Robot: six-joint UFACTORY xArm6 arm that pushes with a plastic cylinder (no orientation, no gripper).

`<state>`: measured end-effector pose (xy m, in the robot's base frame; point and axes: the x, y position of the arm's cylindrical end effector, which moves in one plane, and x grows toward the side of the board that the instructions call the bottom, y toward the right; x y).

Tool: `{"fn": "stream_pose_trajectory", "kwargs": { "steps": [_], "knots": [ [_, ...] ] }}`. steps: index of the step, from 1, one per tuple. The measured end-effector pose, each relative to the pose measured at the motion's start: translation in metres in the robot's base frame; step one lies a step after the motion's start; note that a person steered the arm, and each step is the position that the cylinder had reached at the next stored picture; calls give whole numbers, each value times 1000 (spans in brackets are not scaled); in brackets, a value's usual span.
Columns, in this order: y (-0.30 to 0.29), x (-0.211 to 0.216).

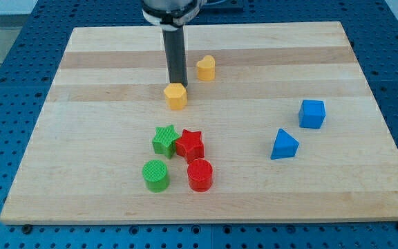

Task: Drag the red star to the bottom of the yellow heart

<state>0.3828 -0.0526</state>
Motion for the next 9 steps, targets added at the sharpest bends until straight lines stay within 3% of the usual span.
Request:
{"fn": "stream_pose_trajectory", "kwargs": {
  "steps": [1,2,3,4,5,6,8,9],
  "knots": [
    [6,5],
    [97,43],
    [125,104],
    [106,150],
    [30,157],
    [-2,147],
    [19,115],
    [33,71]
  ]
}}
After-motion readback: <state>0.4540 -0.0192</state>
